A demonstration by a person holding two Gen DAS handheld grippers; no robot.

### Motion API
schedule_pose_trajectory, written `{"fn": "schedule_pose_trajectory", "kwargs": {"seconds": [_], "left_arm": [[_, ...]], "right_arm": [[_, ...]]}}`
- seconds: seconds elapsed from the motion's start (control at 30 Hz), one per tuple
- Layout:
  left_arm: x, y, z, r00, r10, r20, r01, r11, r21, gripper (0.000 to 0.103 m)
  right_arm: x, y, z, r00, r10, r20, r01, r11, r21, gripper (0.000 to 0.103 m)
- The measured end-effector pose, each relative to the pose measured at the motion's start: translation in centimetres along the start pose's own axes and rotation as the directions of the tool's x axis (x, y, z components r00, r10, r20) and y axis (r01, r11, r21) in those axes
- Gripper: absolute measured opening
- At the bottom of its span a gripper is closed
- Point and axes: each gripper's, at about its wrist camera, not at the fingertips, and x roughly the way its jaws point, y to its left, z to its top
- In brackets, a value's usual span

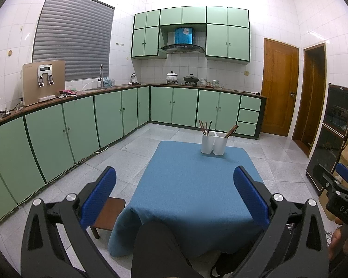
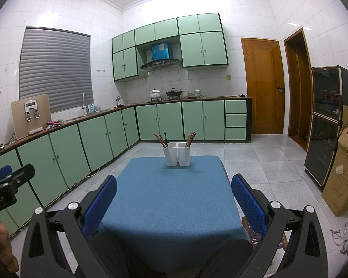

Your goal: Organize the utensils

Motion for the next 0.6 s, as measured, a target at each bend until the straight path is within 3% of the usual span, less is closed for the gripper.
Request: {"fn": "schedule_pose_trajectory", "kwargs": {"seconds": [0.6], "left_arm": [[-0.04,-0.02,0.01,1.000,0.002,0.001,-0.002,1.000,0.000,0.098]], "right_arm": [[-0.03,-0.18,-0.05,1.000,0.000,-0.001,0.000,1.000,0.001,0.097]]}}
